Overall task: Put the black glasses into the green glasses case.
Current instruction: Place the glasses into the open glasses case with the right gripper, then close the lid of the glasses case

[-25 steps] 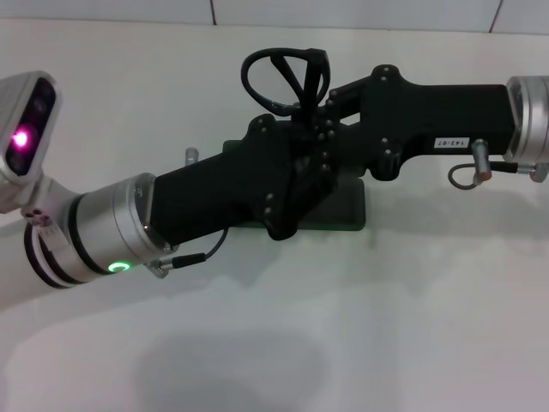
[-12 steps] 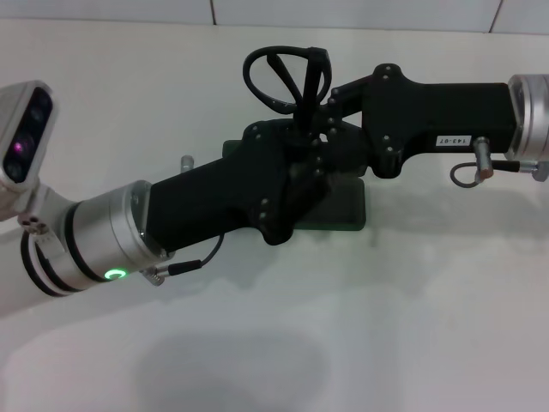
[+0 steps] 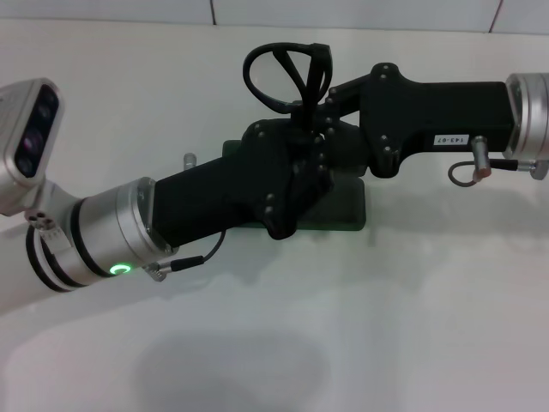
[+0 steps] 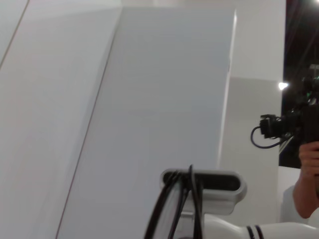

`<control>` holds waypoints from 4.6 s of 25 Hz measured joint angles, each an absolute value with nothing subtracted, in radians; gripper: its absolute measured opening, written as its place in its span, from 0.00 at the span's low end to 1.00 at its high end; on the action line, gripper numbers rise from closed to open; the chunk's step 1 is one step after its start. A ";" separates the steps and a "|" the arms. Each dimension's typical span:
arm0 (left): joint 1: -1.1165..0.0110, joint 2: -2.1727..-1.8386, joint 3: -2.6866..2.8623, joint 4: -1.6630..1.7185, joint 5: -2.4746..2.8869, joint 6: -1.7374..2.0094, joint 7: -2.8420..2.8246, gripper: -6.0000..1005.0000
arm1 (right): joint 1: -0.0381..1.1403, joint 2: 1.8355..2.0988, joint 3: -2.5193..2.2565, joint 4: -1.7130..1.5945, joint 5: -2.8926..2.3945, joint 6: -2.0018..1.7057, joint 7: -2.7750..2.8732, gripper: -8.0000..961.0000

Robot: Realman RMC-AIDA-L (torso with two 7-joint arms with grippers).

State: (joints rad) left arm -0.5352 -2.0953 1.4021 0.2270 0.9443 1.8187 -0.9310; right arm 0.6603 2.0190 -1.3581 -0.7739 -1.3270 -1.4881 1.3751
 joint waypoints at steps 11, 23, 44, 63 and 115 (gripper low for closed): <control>-0.535 -2.095 1.401 0.227 0.942 1.809 -0.932 0.03 | 0.664 2.018 -1.353 -0.775 -1.327 -1.481 1.369 0.06; -0.495 -2.070 1.381 0.238 0.928 1.858 -0.927 0.03 | 0.679 2.011 -1.318 -0.778 -1.397 -1.443 1.391 0.06; -0.282 -1.954 1.322 0.244 0.939 1.988 -0.819 0.03 | 1.322 2.029 -1.762 -0.763 -2.245 -1.263 2.286 0.06; -0.224 -2.000 1.328 0.228 0.974 1.981 -0.704 0.03 | 1.393 2.028 -2.020 -0.667 -2.114 -1.131 2.341 0.06; -0.229 -2.025 1.322 0.215 0.991 1.945 -0.690 0.03 | 1.399 2.028 -2.120 -0.722 -2.131 -1.105 2.437 0.16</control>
State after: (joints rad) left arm -0.2288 -2.0248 1.3223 0.2147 0.9909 1.9448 -0.6903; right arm 1.3990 2.0279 -2.1198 -0.7216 -2.1310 -1.1046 2.4370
